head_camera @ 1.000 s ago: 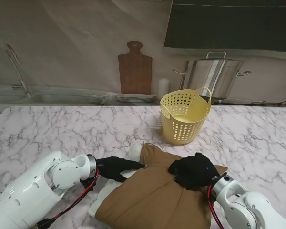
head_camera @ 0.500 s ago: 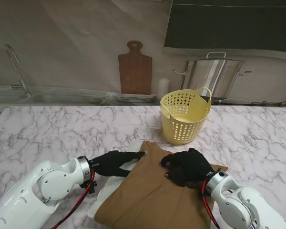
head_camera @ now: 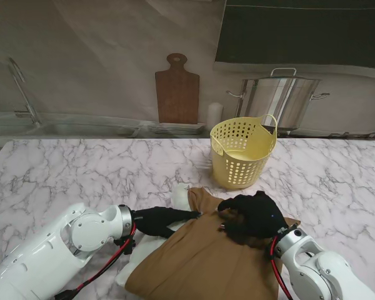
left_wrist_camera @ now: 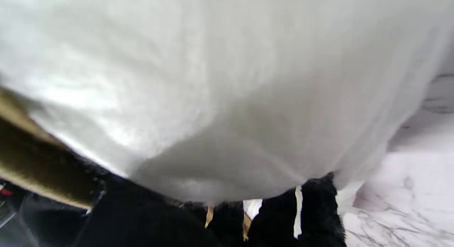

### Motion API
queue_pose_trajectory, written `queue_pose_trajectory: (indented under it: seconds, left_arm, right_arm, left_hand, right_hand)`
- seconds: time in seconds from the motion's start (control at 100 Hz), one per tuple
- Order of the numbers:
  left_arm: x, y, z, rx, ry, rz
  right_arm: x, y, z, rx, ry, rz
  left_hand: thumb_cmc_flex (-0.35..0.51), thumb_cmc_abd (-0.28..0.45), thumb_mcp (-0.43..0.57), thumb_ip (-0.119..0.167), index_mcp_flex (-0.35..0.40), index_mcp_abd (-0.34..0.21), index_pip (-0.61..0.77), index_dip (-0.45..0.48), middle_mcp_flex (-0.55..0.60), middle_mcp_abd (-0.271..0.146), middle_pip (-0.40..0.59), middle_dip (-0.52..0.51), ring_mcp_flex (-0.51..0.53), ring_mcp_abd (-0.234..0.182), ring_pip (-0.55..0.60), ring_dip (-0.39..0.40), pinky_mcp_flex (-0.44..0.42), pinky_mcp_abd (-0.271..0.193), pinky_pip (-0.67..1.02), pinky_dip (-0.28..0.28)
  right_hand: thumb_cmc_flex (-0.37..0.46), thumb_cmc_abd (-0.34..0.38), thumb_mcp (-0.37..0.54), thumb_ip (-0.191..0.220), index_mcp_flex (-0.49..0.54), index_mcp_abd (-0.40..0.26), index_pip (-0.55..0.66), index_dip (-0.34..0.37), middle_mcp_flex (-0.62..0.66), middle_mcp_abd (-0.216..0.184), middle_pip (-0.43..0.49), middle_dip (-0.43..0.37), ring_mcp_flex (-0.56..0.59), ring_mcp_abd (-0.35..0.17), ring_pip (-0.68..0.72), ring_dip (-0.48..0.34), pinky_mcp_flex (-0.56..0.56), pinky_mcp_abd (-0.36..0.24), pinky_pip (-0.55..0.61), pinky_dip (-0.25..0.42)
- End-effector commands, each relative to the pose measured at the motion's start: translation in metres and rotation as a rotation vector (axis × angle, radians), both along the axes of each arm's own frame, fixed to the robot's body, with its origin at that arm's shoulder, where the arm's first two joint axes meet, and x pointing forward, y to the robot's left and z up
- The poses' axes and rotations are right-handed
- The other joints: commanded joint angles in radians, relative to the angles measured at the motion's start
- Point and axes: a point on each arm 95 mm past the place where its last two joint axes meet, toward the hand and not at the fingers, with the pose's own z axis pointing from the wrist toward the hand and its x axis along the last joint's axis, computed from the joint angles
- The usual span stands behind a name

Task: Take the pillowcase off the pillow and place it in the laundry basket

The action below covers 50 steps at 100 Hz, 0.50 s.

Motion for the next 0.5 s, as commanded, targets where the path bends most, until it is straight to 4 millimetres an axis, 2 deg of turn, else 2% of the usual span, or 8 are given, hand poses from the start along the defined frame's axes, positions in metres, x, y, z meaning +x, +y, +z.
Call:
queue_pose_trajectory:
  seconds: [0.0, 0.1, 0.18, 0.3, 0.34, 0.4, 0.45, 0.49]
  left_arm:
    - [-0.004, 0.006, -0.015, 0.089, 0.033, -0.025]
    - [-0.004, 0.008, -0.021, 0.163, 0.033, -0.063]
    - [-0.006, 0.01, -0.025, 0.185, 0.051, -0.076]
    - [-0.008, 0.016, -0.029, 0.206, 0.064, -0.076]
    - [-0.008, 0.018, -0.029, 0.212, 0.065, -0.076]
    - [-0.009, 0.022, -0.03, 0.227, 0.07, -0.078]
    - [-0.01, 0.025, -0.03, 0.245, 0.078, -0.082]
    - [-0.01, 0.027, -0.03, 0.26, 0.085, -0.085]
  right_arm:
    - [-0.003, 0.003, 0.0, 0.013, 0.003, -0.007]
    - [-0.004, 0.008, 0.0, -0.041, 0.056, 0.002]
    - [-0.001, 0.01, -0.004, -0.131, 0.132, 0.03]
    - [0.005, 0.019, -0.012, -0.22, 0.205, 0.065]
    - [0.008, 0.021, -0.016, -0.253, 0.209, 0.073]
    - [0.011, 0.023, -0.022, -0.295, 0.205, 0.072]
    - [0.013, 0.022, -0.025, -0.306, 0.204, 0.068]
    - [0.014, 0.022, -0.027, -0.294, 0.221, 0.06]
  left_hand:
    - [0.01, -0.06, -0.01, -0.001, 0.022, -0.014, 0.015, -0.014, -0.026, 0.007, 0.021, -0.009, 0.009, -0.022, 0.012, -0.005, -0.002, 0.015, -0.446, -0.01]
    - [0.014, -0.079, -0.007, 0.001, 0.023, -0.017, 0.015, -0.014, -0.038, 0.018, 0.02, -0.015, 0.005, -0.024, 0.011, -0.007, -0.003, 0.015, -0.451, -0.011]
    - [0.016, -0.088, -0.006, 0.001, 0.023, -0.022, 0.015, -0.013, -0.039, 0.017, 0.02, -0.018, 0.005, -0.026, 0.011, -0.008, -0.003, 0.011, -0.455, -0.011]
    - [0.014, -0.097, -0.006, 0.001, 0.021, -0.024, 0.014, -0.014, -0.045, 0.019, 0.02, -0.021, 0.002, -0.026, 0.01, -0.01, -0.003, 0.011, -0.462, -0.012]
    - [0.014, -0.102, -0.006, 0.001, 0.023, -0.024, 0.015, -0.013, -0.044, 0.019, 0.021, -0.021, 0.002, -0.025, 0.011, -0.01, -0.003, 0.011, -0.464, -0.012]
    - [0.008, -0.111, -0.008, 0.001, 0.023, -0.026, 0.015, -0.013, -0.046, 0.022, 0.021, -0.023, -0.001, -0.025, 0.009, -0.011, -0.004, 0.01, -0.467, -0.012]
    - [0.004, -0.114, -0.007, 0.002, 0.021, -0.027, 0.014, -0.013, -0.048, 0.022, 0.02, -0.024, -0.003, -0.027, 0.008, -0.012, -0.005, 0.01, -0.471, -0.012]
    - [-0.001, -0.118, -0.007, 0.002, 0.021, -0.027, 0.014, -0.013, -0.05, 0.025, 0.019, -0.024, -0.005, -0.025, 0.007, -0.013, -0.006, 0.009, -0.474, -0.013]
  right_hand:
    - [-0.038, 0.033, -0.033, 0.021, -0.015, 0.03, -0.032, 0.013, -0.088, 0.028, -0.05, -0.022, -0.063, 0.036, -0.015, -0.016, -0.028, -0.024, 0.013, 0.018]
    - [-0.025, 0.004, -0.043, 0.032, -0.118, 0.075, -0.089, 0.021, -0.302, 0.073, -0.163, -0.127, -0.214, 0.066, -0.104, -0.087, -0.087, -0.015, -0.026, 0.024]
    - [-0.075, -0.046, -0.023, 0.022, -0.337, 0.126, -0.27, -0.013, -0.43, 0.06, -0.241, -0.234, -0.313, 0.083, -0.171, -0.148, -0.161, 0.012, -0.101, 0.033]
    - [-0.08, -0.128, 0.009, 0.015, -0.425, 0.189, -0.501, -0.073, -0.469, 0.067, -0.256, -0.297, -0.25, 0.076, -0.128, -0.115, -0.119, 0.011, -0.068, 0.13]
    - [-0.024, -0.156, 0.003, 0.016, -0.423, 0.188, -0.497, -0.093, -0.41, 0.053, -0.21, -0.276, -0.159, 0.045, -0.056, -0.059, -0.064, -0.016, -0.006, 0.186]
    - [0.108, -0.16, -0.036, 0.025, -0.37, 0.143, -0.418, 0.008, -0.2, -0.031, -0.081, -0.185, 0.014, -0.024, 0.1, 0.05, 0.046, -0.069, 0.095, 0.234]
    - [0.212, -0.167, 0.019, 0.03, -0.173, 0.047, -0.213, -0.01, 0.072, -0.095, 0.036, -0.079, 0.166, -0.076, 0.258, 0.127, 0.148, -0.114, 0.193, 0.219]
    - [0.276, -0.196, 0.12, -0.036, -0.027, 0.001, -0.081, -0.02, 0.239, -0.096, 0.064, 0.013, 0.249, -0.097, 0.357, 0.159, 0.205, -0.14, 0.253, 0.207]
